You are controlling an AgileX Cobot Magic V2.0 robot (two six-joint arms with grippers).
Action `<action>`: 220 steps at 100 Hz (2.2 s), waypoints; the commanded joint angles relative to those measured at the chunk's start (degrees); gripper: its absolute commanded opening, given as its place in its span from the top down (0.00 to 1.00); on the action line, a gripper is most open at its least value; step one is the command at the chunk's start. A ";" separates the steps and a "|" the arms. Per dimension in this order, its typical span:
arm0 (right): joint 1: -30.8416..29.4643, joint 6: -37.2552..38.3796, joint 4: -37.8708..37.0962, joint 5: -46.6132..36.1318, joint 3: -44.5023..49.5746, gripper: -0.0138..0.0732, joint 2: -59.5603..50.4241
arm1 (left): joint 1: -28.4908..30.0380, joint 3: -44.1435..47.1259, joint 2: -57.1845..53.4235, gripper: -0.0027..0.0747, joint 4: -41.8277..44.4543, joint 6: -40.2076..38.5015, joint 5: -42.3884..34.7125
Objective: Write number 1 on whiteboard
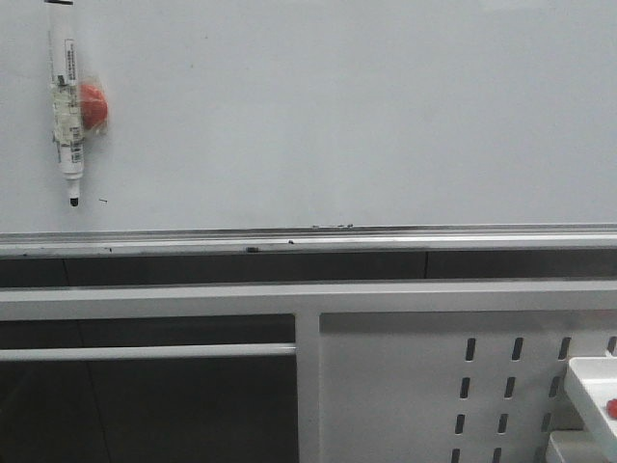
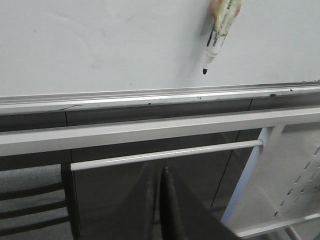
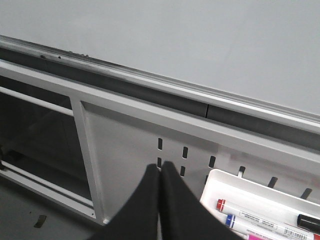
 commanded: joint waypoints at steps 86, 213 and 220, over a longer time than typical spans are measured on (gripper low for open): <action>-0.35 -0.11 -0.72 -1.46 0.81 0.91 -1.06 | 0.06 1.94 -1.32 0.99 -0.19 -0.51 -2.49; -0.35 -0.11 33.37 -26.48 -1.90 0.91 -1.06 | 0.06 1.50 -1.32 0.99 -51.90 -0.51 -23.07; -0.35 -0.11 32.69 -24.47 -3.74 0.90 -1.06 | 0.06 0.23 -1.32 0.99 -49.35 0.02 -26.01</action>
